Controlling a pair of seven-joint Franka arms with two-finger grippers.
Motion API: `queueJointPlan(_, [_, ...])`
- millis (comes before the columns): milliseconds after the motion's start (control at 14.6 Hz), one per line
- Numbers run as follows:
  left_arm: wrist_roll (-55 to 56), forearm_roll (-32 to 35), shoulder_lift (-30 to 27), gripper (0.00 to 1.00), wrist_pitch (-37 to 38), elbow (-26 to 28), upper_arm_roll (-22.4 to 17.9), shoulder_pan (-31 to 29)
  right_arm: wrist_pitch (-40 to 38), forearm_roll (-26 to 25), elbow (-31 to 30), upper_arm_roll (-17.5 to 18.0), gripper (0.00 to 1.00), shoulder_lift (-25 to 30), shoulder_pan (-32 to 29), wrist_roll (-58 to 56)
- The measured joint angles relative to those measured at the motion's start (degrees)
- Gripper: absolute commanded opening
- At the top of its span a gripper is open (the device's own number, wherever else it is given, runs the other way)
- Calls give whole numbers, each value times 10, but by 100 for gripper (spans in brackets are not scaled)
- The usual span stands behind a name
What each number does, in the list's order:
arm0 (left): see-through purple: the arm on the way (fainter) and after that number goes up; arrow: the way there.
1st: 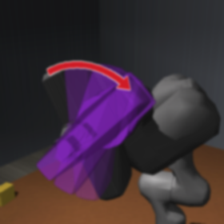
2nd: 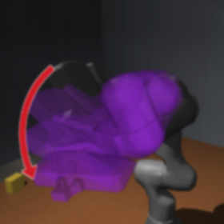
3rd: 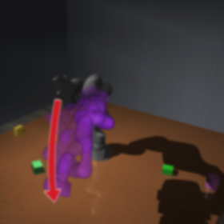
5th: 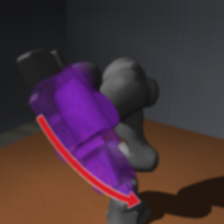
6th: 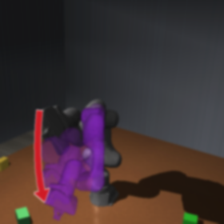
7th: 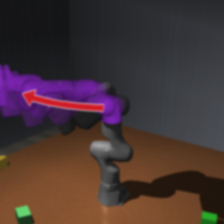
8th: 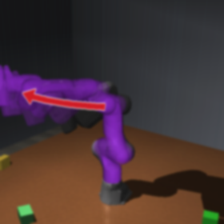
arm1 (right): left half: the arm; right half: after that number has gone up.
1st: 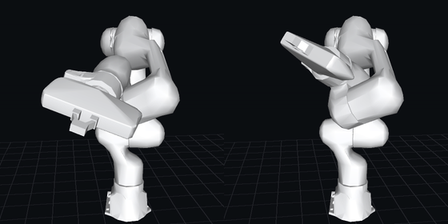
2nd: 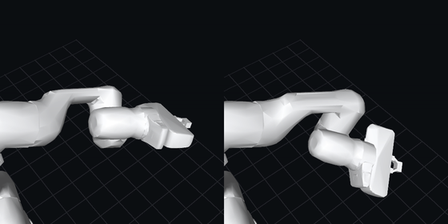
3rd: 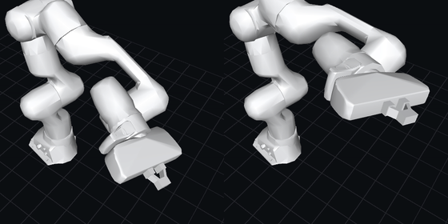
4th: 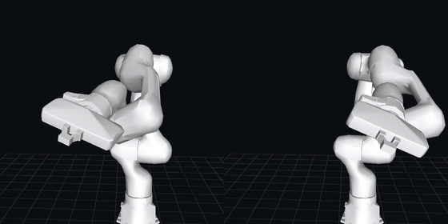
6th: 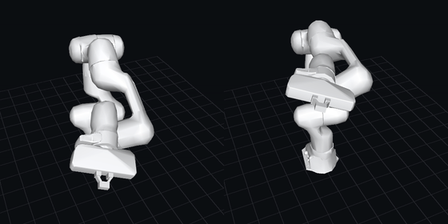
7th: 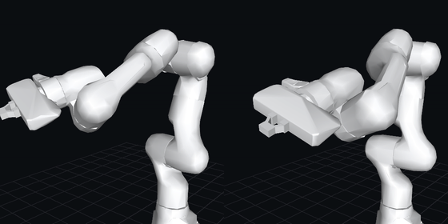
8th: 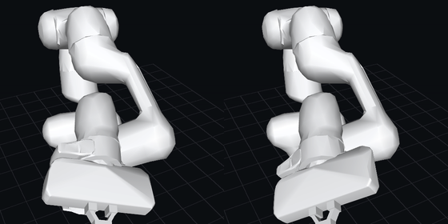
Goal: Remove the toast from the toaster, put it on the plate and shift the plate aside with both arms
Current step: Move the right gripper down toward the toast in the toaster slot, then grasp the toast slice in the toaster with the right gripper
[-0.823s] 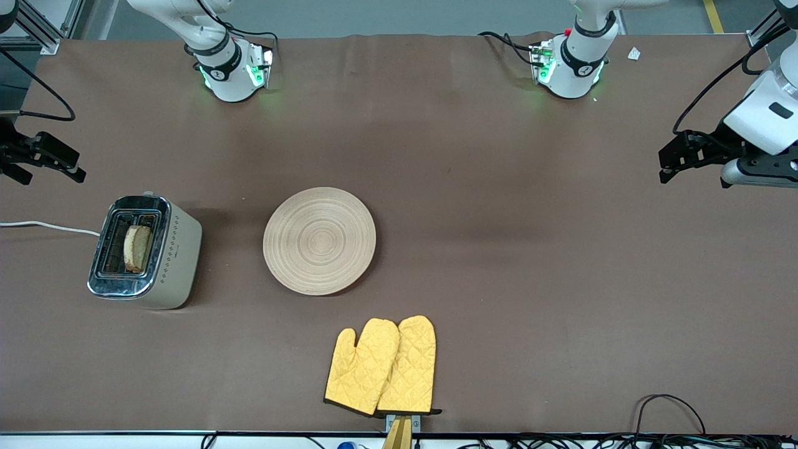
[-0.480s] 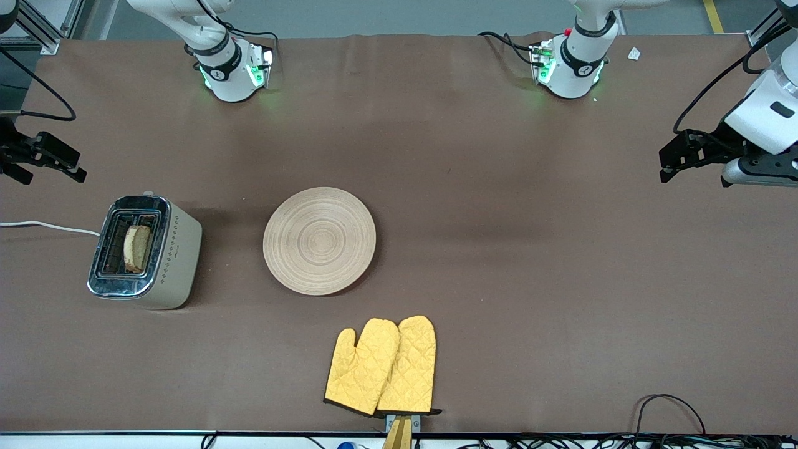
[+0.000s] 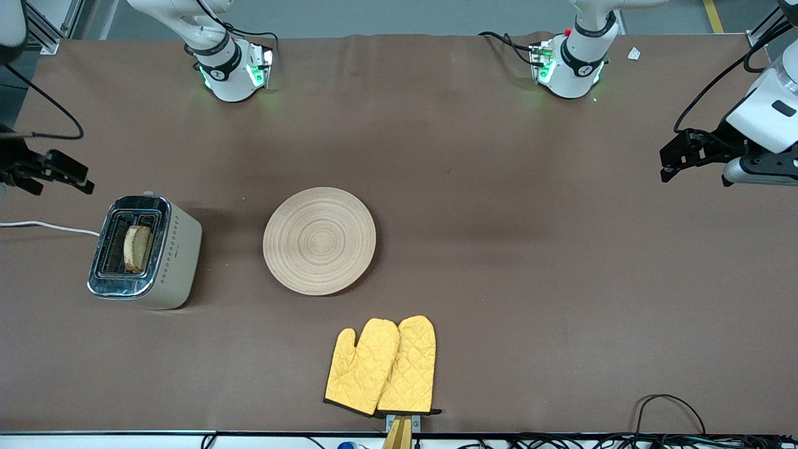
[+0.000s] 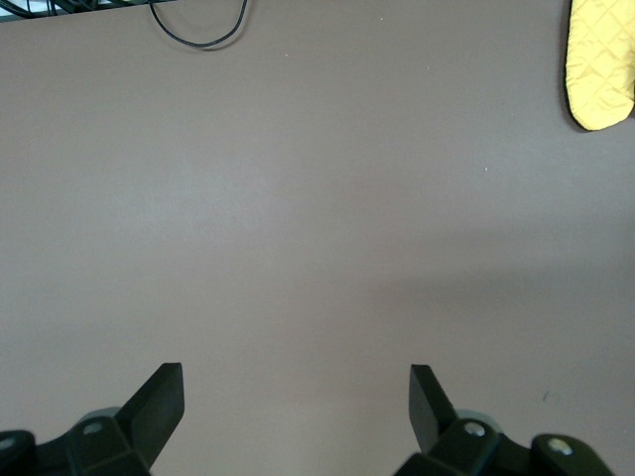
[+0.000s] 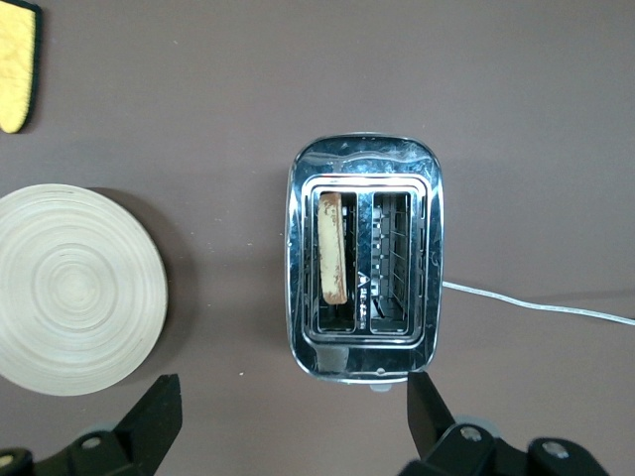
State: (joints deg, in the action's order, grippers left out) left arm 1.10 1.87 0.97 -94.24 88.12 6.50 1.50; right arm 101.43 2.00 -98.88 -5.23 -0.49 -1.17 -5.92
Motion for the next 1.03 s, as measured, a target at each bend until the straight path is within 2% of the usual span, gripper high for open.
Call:
queueJointPlan(343, [0, 0, 0, 100, 1, 0, 0, 0, 44, 0, -2, 1, 100, -73, 0, 0])
queueJointPlan(686, [0, 0, 0, 100, 2, 0, 0, -1, 68, 0, -9, 0, 100, -113, 0, 0])
queueJointPlan(891, [0, 0, 1, 100, 2, 0, 0, -1, 104, 0, -38, 0, 99, -129, -1, 0])
queueJointPlan(960, [0, 0, 1, 100, 2, 0, 0, -1, 117, 0, -50, 0, 83, -134, -1, 1])
queueJointPlan(1029, [0, 0, 1, 100, 2, 0, 0, -1, 126, 0, -59, 0, 44, -140, -3, 1])
